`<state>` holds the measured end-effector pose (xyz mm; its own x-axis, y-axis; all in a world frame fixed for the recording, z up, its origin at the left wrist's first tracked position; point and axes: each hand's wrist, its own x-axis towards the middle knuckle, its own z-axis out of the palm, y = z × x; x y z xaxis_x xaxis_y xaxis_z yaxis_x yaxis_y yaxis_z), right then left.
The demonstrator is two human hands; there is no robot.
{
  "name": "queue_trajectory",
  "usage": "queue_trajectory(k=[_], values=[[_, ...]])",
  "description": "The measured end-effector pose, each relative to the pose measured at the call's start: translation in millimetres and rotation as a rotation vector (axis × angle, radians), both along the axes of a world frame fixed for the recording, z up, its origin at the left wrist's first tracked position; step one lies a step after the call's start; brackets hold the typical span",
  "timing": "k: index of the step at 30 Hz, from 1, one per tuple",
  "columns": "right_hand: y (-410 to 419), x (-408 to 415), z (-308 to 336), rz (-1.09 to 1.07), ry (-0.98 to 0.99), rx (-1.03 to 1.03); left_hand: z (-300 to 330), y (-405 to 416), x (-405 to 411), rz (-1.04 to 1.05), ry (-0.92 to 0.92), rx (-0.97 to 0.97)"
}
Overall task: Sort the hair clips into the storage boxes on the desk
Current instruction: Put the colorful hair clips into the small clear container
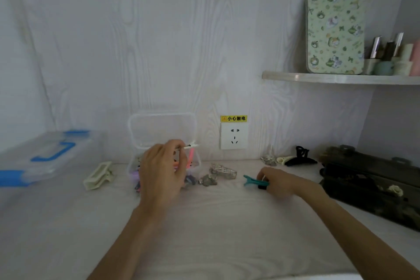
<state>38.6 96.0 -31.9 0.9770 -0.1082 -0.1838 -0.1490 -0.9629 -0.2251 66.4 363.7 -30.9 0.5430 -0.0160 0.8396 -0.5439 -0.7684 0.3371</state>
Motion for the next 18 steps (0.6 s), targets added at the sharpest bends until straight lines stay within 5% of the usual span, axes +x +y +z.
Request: queue_trajectory(k=[6,14,18], values=[[23,5,3,0.125,-0.096,-0.024,-8,39,16,0.085,0.176,-0.210],[113,28,34,0.332,-0.747,0.324,-19,46,30,0.016,0.268,-0.206],[153,53,35,0.447,-0.669,0.291,-21,44,31,-0.003,0.273,-0.275]])
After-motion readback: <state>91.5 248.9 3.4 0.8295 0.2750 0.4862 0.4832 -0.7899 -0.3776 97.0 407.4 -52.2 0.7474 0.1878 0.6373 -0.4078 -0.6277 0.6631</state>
